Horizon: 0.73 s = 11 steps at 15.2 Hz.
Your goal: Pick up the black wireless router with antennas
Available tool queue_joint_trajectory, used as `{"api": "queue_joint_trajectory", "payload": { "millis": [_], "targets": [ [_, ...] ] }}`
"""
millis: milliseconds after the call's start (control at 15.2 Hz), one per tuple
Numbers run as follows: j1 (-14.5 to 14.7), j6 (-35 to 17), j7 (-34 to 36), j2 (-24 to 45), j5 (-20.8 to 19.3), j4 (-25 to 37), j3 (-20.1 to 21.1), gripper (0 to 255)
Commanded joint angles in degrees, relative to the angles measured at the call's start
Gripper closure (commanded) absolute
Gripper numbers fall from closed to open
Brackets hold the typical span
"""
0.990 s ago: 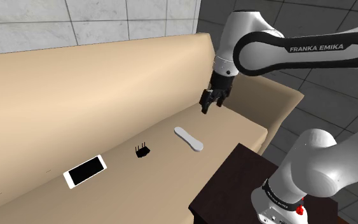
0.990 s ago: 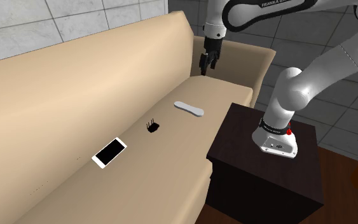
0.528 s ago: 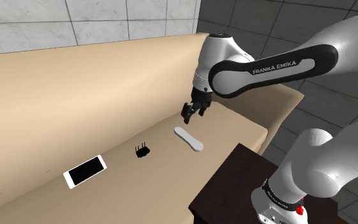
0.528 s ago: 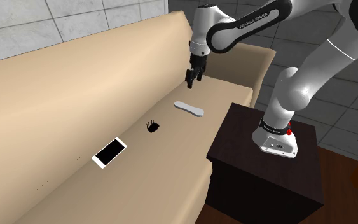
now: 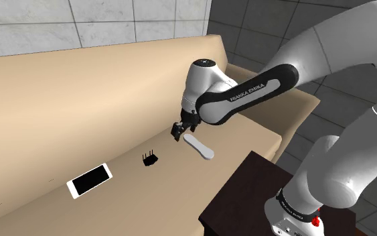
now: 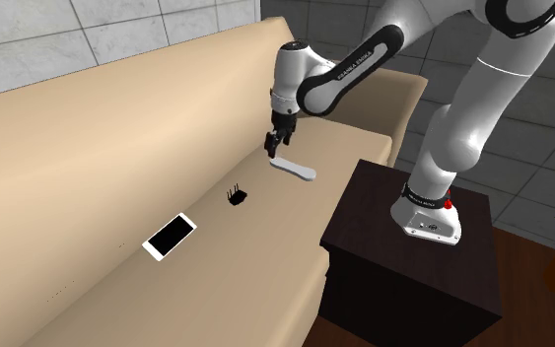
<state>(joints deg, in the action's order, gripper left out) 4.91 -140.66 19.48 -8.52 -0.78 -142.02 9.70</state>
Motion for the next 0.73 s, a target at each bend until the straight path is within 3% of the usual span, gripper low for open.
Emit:
{"api": "queue_joint_trajectory", "payload": {
  "millis": [0,330,660],
  "targets": [
    [-0.02,-3.57,1.93,4.93,-2.04,1.95,0.86,0],
    [1.02,-9.98,7.98,16.53,-9.21,8.06,1.35,0],
    [4.31,-14.01,13.84,27.89,-16.39,16.21,-0.74,0]
  ]
}}
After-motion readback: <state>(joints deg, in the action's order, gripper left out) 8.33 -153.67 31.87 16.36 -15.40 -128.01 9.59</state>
